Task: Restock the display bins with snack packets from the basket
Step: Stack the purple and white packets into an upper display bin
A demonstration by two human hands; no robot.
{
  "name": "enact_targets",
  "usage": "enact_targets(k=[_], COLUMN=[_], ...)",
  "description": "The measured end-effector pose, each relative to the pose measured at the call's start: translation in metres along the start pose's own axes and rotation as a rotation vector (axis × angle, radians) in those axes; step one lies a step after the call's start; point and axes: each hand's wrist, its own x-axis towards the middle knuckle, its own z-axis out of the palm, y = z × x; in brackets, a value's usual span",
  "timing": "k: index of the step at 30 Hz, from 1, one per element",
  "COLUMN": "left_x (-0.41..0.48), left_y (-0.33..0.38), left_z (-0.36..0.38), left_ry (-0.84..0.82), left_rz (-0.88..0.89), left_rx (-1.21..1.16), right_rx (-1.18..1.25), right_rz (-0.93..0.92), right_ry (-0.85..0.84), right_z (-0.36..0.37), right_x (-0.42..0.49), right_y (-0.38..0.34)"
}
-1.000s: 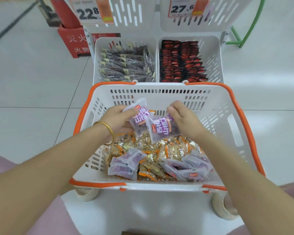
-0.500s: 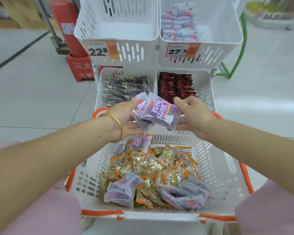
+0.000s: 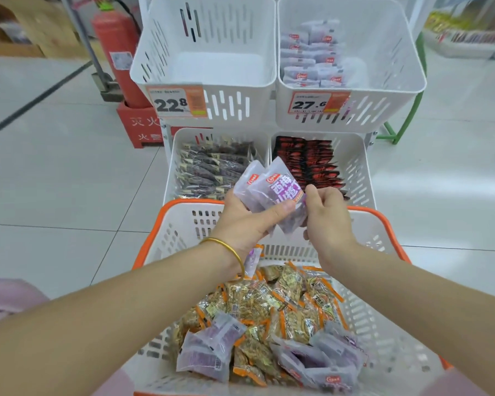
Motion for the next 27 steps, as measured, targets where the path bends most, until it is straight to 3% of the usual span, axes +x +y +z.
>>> enact_targets(k=[5,8,12,16,19,23,27], left_x=[0.002,0.005,0.009,0.021,0.044,0.09,0.139], left_y=[0.005,0.012,0.019,0.038,0.06,0.098,0.134], left_z=[0.002,-0.003,-0.011,-0.005,0.012,0.051,0.091], left_ry=[0.019,-0.03,-0.101,-0.184,-0.233,-0.289,-0.232], left_rz=[-0.026,0.006,0.047,0.117,0.151,0.26,0.511], left_rx=[0.016,0.123,0.304,0.457,0.455,0.543,0.703], right_rx=[-0.045,-0.117,-0.189,-0.312,-0.49,-0.516,-0.46], right_rz=[0.023,-0.217,-0.455,-0.427,-0.494,-0.527,-0.574], right_ry=[-0.101,-0.095,-0.417,-0.617,-0.618,-0.584,-0.286], right_z=[-0.005,-0.02,-0.042,-0.064,-0.085,-0.117,-0.158], right_x=[-0.005,0.001,0.012,0.029,0.055,0.098,0.151], right_y=[-0.012,-0.027,-0.054,-0.075,-0.092,-0.118,-0.14])
